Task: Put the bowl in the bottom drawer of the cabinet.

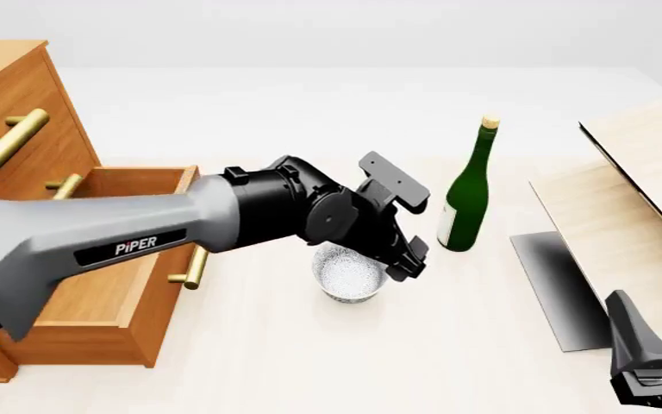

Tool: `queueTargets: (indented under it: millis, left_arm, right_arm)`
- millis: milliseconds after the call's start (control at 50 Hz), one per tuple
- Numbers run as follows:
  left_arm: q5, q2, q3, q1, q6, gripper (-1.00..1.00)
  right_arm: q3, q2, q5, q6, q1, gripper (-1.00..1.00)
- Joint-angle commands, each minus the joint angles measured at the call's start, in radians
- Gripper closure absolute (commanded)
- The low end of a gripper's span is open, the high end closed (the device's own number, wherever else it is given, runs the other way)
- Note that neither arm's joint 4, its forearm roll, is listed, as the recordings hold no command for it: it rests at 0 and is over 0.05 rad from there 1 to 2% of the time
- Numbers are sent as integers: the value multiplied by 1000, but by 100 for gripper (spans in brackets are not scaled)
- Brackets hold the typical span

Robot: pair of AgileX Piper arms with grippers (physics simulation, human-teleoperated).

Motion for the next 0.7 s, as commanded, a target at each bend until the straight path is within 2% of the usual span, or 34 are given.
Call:
queueTargets:
  millis: [20, 700]
  left_arm:
    - [-9, 19, 24, 6, -11, -100]
    - [-36, 102, 17, 31, -25, -100]
  right_arm:
    - [0, 0, 0, 0, 0, -100]
    - [0, 0, 0, 0, 0, -100]
